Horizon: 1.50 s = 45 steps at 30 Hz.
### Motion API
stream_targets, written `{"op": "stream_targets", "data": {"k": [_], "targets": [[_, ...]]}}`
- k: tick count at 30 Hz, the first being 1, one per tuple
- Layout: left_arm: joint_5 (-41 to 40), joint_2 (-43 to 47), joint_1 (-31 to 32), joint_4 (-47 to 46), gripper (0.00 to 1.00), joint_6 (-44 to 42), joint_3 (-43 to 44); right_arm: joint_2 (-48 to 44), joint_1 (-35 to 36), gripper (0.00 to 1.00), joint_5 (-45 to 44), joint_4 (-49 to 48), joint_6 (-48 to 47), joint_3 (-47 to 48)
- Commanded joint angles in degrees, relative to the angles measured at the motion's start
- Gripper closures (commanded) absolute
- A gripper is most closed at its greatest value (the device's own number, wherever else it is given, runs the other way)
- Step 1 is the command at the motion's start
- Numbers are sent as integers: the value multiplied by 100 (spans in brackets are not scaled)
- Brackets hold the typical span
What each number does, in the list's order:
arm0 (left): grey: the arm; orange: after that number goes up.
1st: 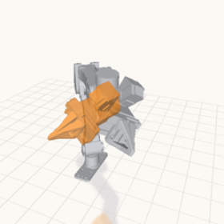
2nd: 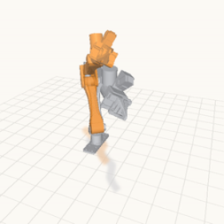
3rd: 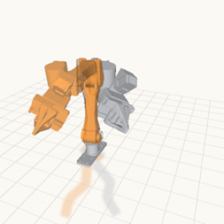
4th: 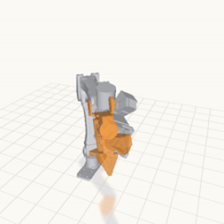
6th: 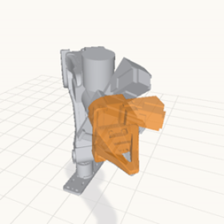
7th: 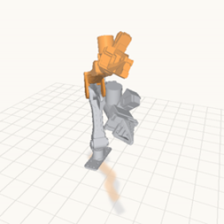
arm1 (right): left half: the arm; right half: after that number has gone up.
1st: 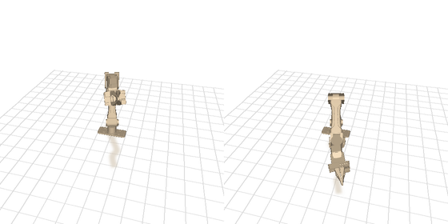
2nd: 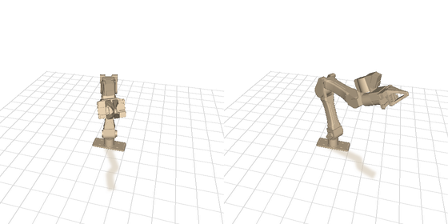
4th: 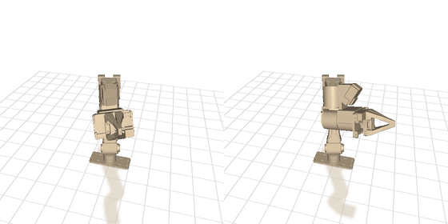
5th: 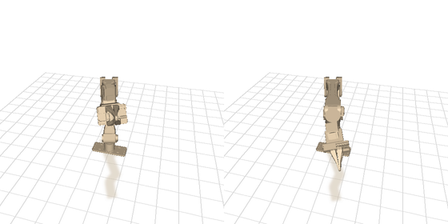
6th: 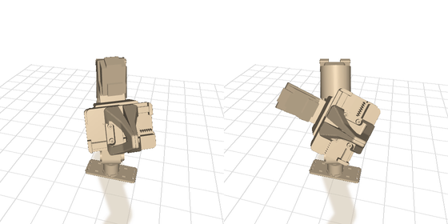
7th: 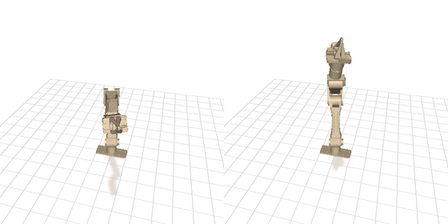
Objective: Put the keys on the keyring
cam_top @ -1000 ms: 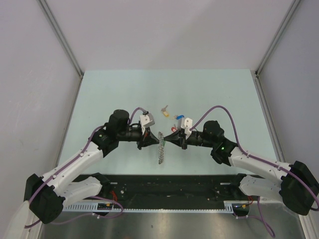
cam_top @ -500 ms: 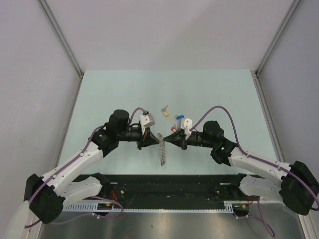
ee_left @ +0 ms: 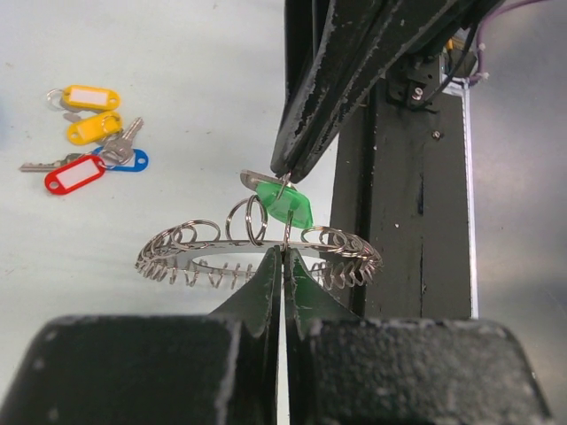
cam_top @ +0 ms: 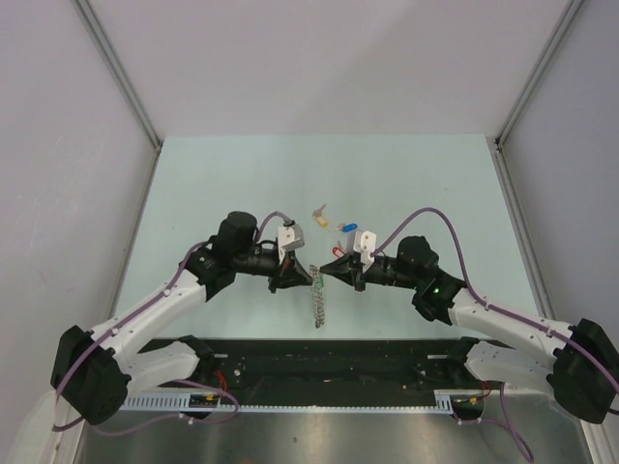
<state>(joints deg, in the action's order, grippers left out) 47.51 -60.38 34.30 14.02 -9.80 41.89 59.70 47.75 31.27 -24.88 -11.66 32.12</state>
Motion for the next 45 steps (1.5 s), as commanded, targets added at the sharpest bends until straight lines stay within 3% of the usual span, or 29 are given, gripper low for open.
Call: {"op": "stream_targets", "data": {"k": [1, 9, 18, 45], "targets": [[697, -167, -47, -286, 100, -566, 21, -318, 59, 100, -235, 221, -179, -83], [945, -527, -108, 224, 100, -1611, 109, -583, 200, 100, -288, 264, -213, -320], [1112, -809, -205, 496, 99, -1946, 258, -504, 358, 100, -402, 194, -293, -487], [1322, -773, -205, 303, 100, -1674, 285, -134, 560, 100, -683, 89, -434, -487]]}}
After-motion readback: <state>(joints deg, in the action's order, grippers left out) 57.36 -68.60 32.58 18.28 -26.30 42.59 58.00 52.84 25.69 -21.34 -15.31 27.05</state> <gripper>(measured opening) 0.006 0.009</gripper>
